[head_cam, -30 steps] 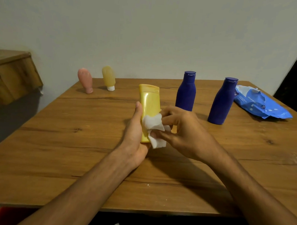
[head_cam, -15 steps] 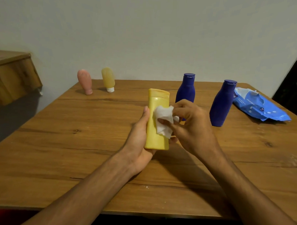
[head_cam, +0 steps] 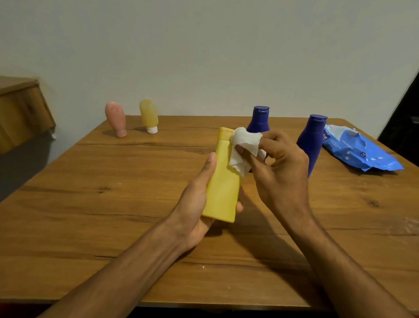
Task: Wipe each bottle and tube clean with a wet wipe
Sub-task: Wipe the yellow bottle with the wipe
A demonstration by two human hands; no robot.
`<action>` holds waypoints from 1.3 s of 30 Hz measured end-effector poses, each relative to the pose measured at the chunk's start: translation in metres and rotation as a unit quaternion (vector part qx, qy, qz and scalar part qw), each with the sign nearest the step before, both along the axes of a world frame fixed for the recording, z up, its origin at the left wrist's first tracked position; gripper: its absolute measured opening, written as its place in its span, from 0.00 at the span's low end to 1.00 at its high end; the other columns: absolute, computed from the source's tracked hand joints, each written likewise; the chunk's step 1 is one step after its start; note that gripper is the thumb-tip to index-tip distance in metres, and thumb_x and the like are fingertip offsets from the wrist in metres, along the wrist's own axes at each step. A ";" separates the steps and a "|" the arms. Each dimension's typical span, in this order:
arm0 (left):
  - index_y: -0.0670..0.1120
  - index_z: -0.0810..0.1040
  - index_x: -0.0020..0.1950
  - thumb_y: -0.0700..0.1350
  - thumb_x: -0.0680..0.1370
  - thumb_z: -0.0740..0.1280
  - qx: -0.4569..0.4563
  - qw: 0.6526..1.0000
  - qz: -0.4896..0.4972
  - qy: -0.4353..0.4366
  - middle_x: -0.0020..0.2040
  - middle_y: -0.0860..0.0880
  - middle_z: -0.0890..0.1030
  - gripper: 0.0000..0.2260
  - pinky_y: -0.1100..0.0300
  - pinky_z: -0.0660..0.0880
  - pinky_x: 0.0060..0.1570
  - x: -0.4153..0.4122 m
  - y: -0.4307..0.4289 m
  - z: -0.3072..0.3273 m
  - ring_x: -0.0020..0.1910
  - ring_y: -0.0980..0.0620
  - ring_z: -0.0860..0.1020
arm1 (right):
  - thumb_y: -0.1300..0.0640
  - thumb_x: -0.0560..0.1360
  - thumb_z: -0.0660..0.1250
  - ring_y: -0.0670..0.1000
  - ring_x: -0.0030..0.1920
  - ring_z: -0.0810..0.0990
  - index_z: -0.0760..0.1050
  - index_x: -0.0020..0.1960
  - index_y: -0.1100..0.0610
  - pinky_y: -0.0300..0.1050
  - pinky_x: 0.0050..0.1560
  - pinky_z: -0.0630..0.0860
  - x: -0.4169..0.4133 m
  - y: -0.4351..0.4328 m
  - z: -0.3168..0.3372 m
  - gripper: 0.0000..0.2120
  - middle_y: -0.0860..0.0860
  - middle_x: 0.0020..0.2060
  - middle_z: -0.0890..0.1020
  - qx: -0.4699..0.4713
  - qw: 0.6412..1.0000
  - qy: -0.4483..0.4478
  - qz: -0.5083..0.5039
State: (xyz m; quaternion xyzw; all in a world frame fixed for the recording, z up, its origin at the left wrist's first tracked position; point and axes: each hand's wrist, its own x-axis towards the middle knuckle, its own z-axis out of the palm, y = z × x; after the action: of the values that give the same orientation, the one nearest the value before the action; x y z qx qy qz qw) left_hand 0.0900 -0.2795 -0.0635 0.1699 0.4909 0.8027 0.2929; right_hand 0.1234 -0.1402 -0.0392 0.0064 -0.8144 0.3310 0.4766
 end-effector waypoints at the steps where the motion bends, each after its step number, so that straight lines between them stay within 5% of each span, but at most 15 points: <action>1: 0.48 0.77 0.63 0.60 0.79 0.60 -0.003 1.000 -0.002 0.002 0.44 0.44 0.81 0.21 0.51 0.74 0.41 0.001 0.000 0.001 0.38 0.48 0.79 | 0.58 0.72 0.72 0.45 0.43 0.76 0.81 0.45 0.60 0.34 0.40 0.73 0.000 0.001 0.000 0.05 0.52 0.45 0.79 -0.001 1.000 0.008 -0.002; 5: 0.49 0.75 0.65 0.62 0.76 0.63 -0.020 1.000 -0.010 0.010 0.49 0.43 0.79 0.24 0.51 0.76 0.39 0.001 0.000 0.000 0.40 0.48 0.78 | 0.61 0.72 0.72 0.45 0.42 0.74 0.80 0.44 0.61 0.31 0.41 0.73 -0.001 0.001 0.001 0.04 0.52 0.44 0.77 0.002 1.000 0.025 -0.002; 22: 0.49 0.78 0.54 0.62 0.78 0.58 -0.104 0.989 0.016 0.099 0.40 0.47 0.82 0.19 0.47 0.74 0.45 0.008 0.002 0.000 0.40 0.47 0.78 | 0.63 0.71 0.73 0.45 0.46 0.75 0.80 0.45 0.62 0.34 0.42 0.75 0.003 -0.006 0.003 0.05 0.49 0.45 0.75 0.057 0.996 0.059 0.016; 39: 0.49 0.78 0.60 0.67 0.75 0.59 -0.104 0.985 0.015 0.139 0.46 0.41 0.80 0.26 0.50 0.75 0.40 0.006 0.002 -0.003 0.37 0.46 0.78 | 0.59 0.73 0.72 0.36 0.42 0.73 0.80 0.47 0.61 0.25 0.39 0.68 0.001 0.000 0.004 0.05 0.49 0.42 0.76 -0.040 0.995 0.088 -0.039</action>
State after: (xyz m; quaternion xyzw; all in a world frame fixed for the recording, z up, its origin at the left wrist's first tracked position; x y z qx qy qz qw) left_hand 0.0964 -0.2774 -0.0660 0.2412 0.6103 0.7200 0.2257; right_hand 0.1248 -0.1399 -0.0349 -0.0151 -0.7554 0.3424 0.5584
